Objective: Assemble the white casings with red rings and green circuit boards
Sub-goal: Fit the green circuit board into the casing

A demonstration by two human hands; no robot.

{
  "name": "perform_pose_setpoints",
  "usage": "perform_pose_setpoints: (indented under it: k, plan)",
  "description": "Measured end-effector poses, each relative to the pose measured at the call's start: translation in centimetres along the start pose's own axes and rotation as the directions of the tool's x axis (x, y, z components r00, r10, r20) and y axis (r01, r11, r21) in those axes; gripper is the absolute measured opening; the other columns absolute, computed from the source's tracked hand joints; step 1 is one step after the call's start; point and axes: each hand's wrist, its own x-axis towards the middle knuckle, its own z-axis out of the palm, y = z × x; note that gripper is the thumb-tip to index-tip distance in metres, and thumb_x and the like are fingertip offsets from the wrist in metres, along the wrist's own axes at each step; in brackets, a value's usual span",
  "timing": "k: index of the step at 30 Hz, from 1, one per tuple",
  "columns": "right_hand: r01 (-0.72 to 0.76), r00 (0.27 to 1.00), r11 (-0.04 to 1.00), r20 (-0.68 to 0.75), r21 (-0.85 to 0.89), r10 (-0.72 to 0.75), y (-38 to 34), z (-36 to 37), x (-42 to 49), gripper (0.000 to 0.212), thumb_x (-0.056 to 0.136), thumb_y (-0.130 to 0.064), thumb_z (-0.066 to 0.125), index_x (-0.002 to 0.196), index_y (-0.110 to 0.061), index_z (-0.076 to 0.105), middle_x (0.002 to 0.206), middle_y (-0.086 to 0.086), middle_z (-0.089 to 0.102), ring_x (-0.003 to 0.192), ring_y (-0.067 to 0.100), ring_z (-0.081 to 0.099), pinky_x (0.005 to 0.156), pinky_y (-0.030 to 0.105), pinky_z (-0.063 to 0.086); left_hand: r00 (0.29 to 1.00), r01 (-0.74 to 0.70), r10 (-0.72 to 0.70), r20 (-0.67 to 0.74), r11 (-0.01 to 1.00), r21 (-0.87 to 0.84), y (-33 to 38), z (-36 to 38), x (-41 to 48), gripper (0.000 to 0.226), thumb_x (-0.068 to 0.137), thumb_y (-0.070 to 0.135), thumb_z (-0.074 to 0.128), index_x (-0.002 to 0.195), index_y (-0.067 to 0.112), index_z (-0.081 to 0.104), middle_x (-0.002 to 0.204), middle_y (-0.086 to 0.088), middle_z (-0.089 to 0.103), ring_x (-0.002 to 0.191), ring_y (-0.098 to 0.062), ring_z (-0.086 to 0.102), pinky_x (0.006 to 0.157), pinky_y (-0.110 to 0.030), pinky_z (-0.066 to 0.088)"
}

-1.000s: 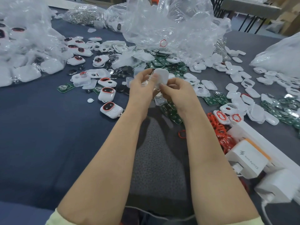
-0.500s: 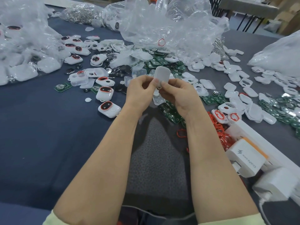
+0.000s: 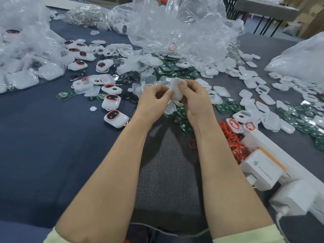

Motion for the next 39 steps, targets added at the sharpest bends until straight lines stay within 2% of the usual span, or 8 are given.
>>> perform_pose_setpoints:
  k: [6,10,17,25,29,31,34,39]
  plan:
    - [0.039,0.997,0.99,0.074,-0.133,-0.029,0.2,-0.1,-0.1,0.01,0.093,-0.011,0.059,0.088,-0.014,0.067,0.086,0.006,0.066,0.083,0.019,0.06,0.074,0.032,0.051,1.0,0.018,-0.021,-0.022,0.99,-0.139,0.0,0.0,0.1,0.006,0.093,0.019,0.062,0.098,0.021,0.064,0.093,0.002,0.066,0.097,-0.024,0.066,0.087,-0.043,0.056]
    - [-0.031,0.993,0.997,0.11,-0.071,0.039,0.2,0.1,-0.1,0.011,0.095,-0.013,0.055,0.094,-0.01,0.066,0.085,0.003,0.067,0.073,0.011,0.062,0.071,0.021,0.054,0.982,0.067,-0.115,-0.152,0.955,-0.29,-0.1,-0.2,0.4,0.01,0.093,0.005,0.059,0.09,0.015,0.059,0.094,-0.007,0.064,0.096,-0.026,0.063,0.074,-0.033,0.059]
    - [0.08,0.996,0.905,0.062,-0.419,-0.059,1.0,1.1,-0.4,0.008,0.091,-0.01,0.061,0.084,-0.006,0.064,0.088,0.02,0.069,0.077,0.024,0.061,0.081,0.042,0.052,0.966,0.08,-0.162,-0.2,0.928,-0.364,-0.2,-0.1,0.3,0.015,0.093,0.004,0.057,0.086,0.018,0.057,0.094,-0.008,0.062,0.094,-0.025,0.063,0.079,-0.037,0.058]
    - [-0.109,0.986,0.994,0.125,-0.002,0.108,0.6,0.8,-0.4,0.02,0.097,-0.008,0.051,0.083,-0.007,0.065,0.073,0.008,0.066,0.062,0.011,0.064,0.064,0.02,0.053,0.961,0.107,-0.233,-0.149,0.809,-0.578,0.0,0.0,0.4,0.009,0.094,0.007,0.059,0.102,0.008,0.058,0.082,-0.005,0.063,0.071,-0.009,0.064,0.063,-0.018,0.055]
    - [-0.089,0.991,0.995,0.092,-0.04,0.093,0.6,0.8,-0.3,0.022,0.099,-0.008,0.047,0.087,-0.002,0.065,0.076,0.01,0.065,0.062,0.01,0.063,0.063,0.018,0.053,0.966,0.114,-0.224,-0.127,0.813,-0.571,0.0,0.0,0.5,0.013,0.094,0.008,0.059,0.107,0.008,0.058,0.082,-0.003,0.065,0.071,-0.005,0.064,0.068,-0.016,0.055]
    - [-0.083,0.995,0.995,0.053,-0.054,0.086,0.5,0.8,-0.3,0.021,0.099,-0.008,0.047,0.09,-0.001,0.065,0.075,0.008,0.065,0.06,0.008,0.063,0.061,0.018,0.052,0.968,0.147,-0.229,-0.099,0.843,-0.517,-0.1,0.1,0.3,0.012,0.093,0.011,0.06,0.104,0.004,0.06,0.08,-0.003,0.066,0.068,-0.006,0.064,0.071,-0.019,0.055]
    - [-0.078,0.997,0.993,0.01,-0.086,0.079,0.5,0.6,-0.2,0.024,0.099,-0.01,0.048,0.082,-0.007,0.065,0.072,0.007,0.063,0.063,0.012,0.061,0.064,0.021,0.052,0.985,0.114,-0.131,-0.111,0.983,-0.145,-0.6,0.0,0.2,0.017,0.094,0.023,0.061,0.086,0.009,0.062,0.071,0.001,0.06,0.063,-0.009,0.055,0.072,-0.029,0.051]
    - [-0.067,0.997,0.983,0.02,-0.173,0.072,0.4,0.3,-0.2,0.018,0.095,-0.024,0.057,0.096,-0.009,0.067,0.072,-0.001,0.061,0.054,0.006,0.052,0.055,0.019,0.046,0.994,-0.054,0.064,-0.086,0.993,0.107,-0.4,-0.3,0.2,0.018,0.095,0.023,0.059,0.081,0.011,0.059,0.064,0.009,0.051,0.058,-0.003,0.044,0.058,-0.016,0.035]
